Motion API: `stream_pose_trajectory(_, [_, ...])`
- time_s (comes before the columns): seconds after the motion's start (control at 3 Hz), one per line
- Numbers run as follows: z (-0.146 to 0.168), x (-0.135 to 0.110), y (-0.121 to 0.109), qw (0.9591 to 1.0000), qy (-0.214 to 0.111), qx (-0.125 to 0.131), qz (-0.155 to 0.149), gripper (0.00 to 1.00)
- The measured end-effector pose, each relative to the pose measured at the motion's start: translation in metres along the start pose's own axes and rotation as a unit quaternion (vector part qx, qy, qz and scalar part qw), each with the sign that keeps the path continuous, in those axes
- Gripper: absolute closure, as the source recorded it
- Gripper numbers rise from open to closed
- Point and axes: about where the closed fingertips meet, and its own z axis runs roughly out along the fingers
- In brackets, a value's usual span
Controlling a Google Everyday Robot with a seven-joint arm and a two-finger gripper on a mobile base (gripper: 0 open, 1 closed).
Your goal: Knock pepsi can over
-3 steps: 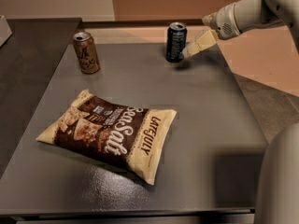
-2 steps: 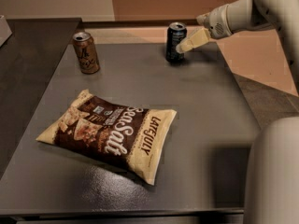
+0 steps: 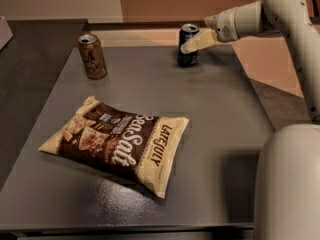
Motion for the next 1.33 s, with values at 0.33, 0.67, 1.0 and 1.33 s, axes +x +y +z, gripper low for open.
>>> stream_pose_trajectory(0.33, [0.008, 0.002, 0.005, 0.9999, -0.002, -0.011, 0.007, 0.13])
stream_pose_trajectory(0.67, [0.011, 0.004, 0.01, 0.9997, 0.001, -0.021, 0.011, 0.37])
stream_pose_trajectory(1.0, [0.009, 0.003, 0.016, 0.9996, 0.004, -0.028, 0.008, 0.59])
stream_pose_trajectory(1.33, [-0.005, -0.006, 0.026, 0.9994, 0.01, -0.03, -0.014, 0.83])
